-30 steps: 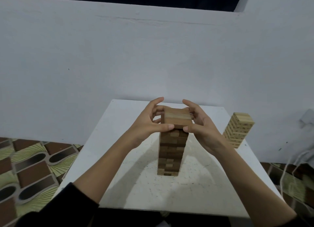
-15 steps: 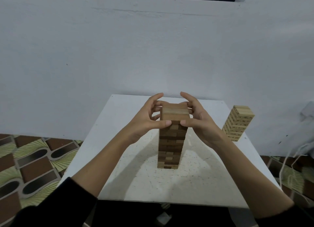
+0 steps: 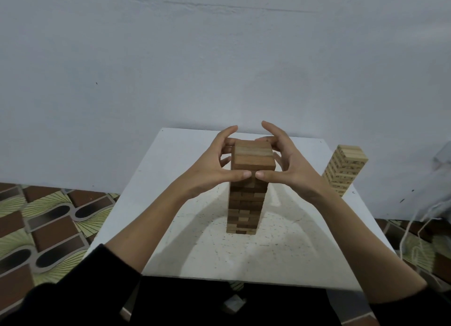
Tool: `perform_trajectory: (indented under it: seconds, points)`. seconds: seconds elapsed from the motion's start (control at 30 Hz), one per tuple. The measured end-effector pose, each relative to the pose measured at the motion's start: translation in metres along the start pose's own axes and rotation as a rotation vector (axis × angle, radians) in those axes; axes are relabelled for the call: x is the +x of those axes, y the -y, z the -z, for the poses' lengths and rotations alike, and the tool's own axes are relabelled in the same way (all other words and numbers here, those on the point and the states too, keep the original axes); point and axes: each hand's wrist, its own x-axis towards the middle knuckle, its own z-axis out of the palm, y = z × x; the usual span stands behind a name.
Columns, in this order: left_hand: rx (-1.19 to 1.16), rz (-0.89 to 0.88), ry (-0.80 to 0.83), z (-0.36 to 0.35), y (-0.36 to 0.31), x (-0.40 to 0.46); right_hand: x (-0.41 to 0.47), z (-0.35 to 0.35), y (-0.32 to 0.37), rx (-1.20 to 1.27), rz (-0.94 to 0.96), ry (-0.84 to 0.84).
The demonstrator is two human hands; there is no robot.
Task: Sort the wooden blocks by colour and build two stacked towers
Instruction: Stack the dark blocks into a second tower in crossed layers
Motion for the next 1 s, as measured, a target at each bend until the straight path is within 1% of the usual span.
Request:
perform_trajectory:
  seconds: [0.43, 0.87, 1.0]
  points:
    - [0.066, -0.013, -0.032, -0.0015, -0.0002, -0.002, 0.0011, -0.0016, -0.0008, -0.025, 0.01, -0.004]
    - [0.072, -0.012, -0.035, -0.0036, -0.0002, -0.0015, 0.0026, -0.0006, 0.0014, -0.051, -0.014, 0.015]
    - [0.042, -0.003, -0.03, -0.0041, -0.0004, -0.002, 0.0029, -0.0013, 0.0022, -0.048, -0.03, 0.015]
